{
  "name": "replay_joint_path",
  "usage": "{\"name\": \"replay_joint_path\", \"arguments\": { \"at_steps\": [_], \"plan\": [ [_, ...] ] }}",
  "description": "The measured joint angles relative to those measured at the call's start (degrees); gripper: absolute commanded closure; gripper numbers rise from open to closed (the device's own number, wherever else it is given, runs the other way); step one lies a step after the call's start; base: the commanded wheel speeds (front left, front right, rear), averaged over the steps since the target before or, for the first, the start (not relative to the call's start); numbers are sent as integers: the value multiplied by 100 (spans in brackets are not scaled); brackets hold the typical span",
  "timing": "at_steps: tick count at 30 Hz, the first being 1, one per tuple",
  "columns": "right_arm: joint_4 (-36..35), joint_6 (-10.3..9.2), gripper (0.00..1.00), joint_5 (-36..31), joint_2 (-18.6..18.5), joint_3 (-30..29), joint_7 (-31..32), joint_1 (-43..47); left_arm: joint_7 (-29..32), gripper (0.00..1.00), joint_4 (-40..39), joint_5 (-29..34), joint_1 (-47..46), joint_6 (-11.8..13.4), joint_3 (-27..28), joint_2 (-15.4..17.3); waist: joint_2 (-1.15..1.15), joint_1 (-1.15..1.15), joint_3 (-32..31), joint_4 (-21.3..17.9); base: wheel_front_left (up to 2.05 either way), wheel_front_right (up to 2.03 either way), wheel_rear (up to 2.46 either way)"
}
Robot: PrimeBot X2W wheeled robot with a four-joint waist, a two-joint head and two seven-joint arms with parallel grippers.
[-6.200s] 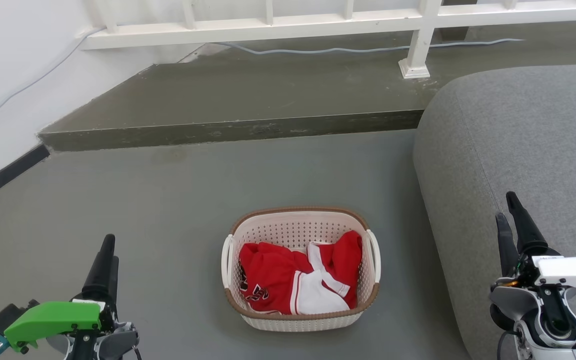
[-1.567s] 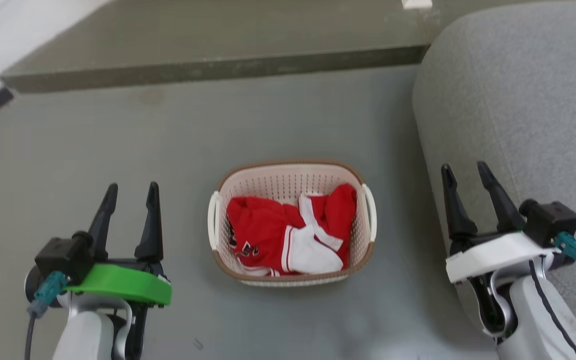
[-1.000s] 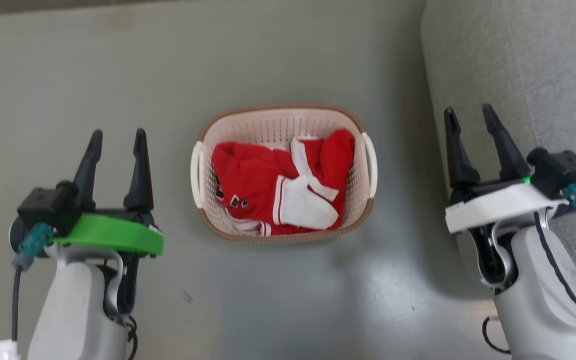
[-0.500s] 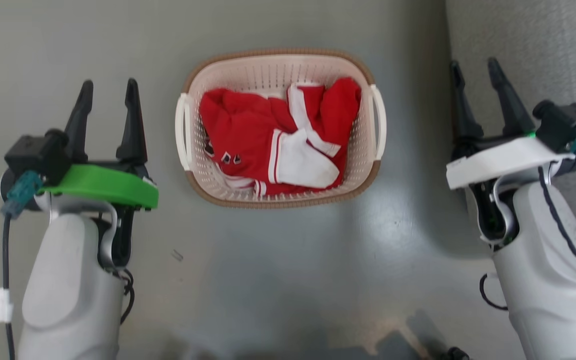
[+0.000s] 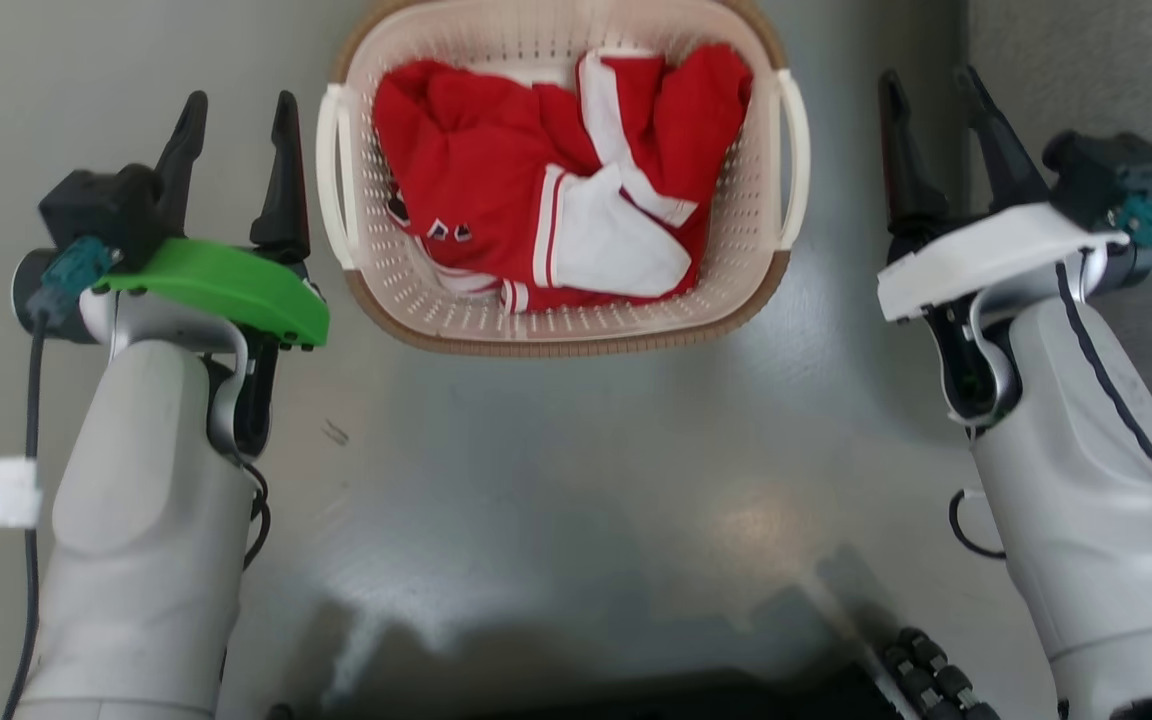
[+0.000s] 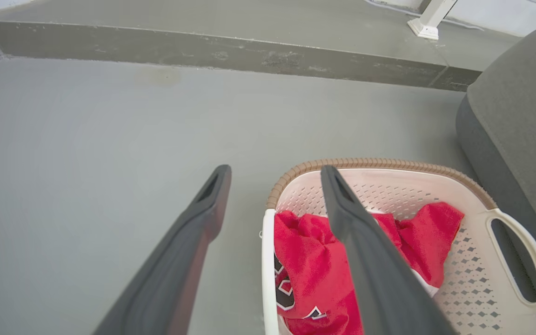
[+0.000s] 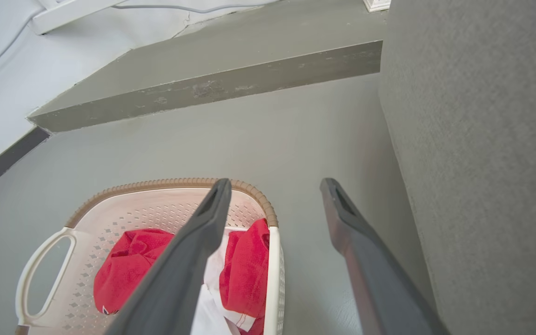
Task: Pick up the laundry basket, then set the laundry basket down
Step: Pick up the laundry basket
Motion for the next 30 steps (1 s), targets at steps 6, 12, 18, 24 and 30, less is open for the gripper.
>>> {"name": "replay_joint_path", "arguments": {
  "at_steps": [6,12,18,24,30],
  "plan": [
    [441,4,0,2,-2,123,0,-407,152,0,503,-55,-430,-1,-102,-4,0,0,363,13,0,0,0],
    [875,5,0,59,-3,264,0,-678,274,0,839,-104,-770,-3,-209,-5,0,0,633,13,0,0,0],
    [1330,52,0,359,-9,446,0,-1013,404,0,1213,-151,-1110,-5,-495,-21,0,0,933,1,0,0,0],
    [1804,54,0,538,-13,758,101,-1357,600,0,1595,-229,-1424,-5,-683,-23,0,-1,1238,0,0,0,0],
    [2115,54,0,654,-18,814,109,-1614,701,0,1876,-335,-1645,-5,-833,-31,0,-1,1464,20,0,0,0]
  ]
}}
